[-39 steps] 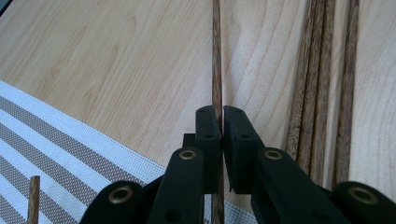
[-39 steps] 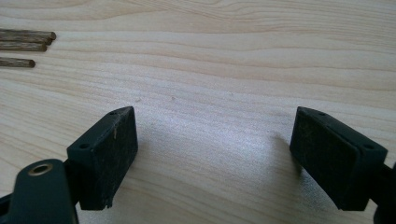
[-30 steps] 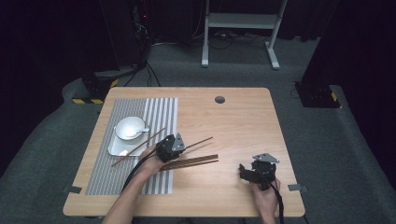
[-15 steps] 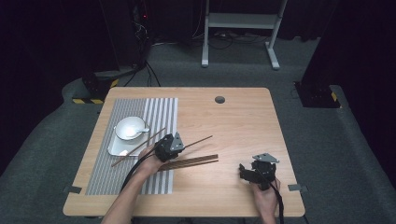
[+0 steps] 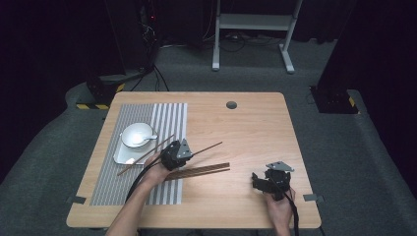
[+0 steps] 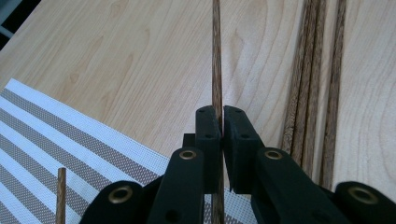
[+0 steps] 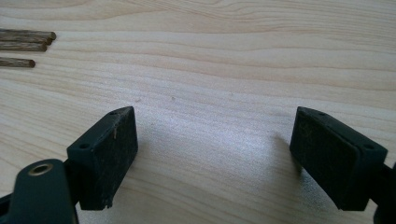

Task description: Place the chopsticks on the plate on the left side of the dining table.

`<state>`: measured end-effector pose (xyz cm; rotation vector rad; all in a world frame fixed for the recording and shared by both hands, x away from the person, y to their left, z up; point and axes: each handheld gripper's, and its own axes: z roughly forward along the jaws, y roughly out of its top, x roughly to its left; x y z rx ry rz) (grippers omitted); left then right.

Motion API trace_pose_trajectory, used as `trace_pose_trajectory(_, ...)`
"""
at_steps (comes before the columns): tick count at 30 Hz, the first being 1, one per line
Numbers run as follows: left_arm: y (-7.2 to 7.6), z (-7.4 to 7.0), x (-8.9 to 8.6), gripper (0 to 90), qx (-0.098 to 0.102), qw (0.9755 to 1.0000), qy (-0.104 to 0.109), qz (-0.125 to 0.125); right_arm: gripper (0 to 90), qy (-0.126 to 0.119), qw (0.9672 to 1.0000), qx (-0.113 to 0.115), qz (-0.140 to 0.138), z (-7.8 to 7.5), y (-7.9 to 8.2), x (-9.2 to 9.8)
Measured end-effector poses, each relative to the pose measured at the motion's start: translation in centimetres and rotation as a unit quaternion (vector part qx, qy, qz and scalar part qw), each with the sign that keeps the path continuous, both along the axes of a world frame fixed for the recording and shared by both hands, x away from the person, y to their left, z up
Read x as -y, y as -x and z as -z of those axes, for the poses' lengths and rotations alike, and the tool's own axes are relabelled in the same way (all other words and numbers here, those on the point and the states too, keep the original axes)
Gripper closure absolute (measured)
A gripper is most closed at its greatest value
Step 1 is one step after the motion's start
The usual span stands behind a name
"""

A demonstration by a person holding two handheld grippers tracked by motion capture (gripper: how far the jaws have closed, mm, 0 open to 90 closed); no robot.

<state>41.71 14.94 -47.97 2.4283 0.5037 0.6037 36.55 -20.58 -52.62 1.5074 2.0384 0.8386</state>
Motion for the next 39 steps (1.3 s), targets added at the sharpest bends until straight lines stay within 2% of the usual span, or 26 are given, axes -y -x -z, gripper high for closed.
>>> trace_pose_trajectory(14,0.2,-0.3,-0.1,84.7,-0.003,1.0,0.004,-0.002,14.7,0.0,1.0,0.0,0.0,0.0,0.0,0.0)
trace_pose_trajectory(22,0.3,-0.6,-0.6,84.7,-0.007,0.9998,0.012,-0.011,14.7,0.0,1.0,0.0,0.0,0.0,0.0,0.0)
trace_pose_trajectory(39,0.6,-1.1,-1.2,84.7,-0.01,0.9995,0.017,-0.023,14.7,0.0,1.0,0.0,-0.001,0.0,0.0,0.0)
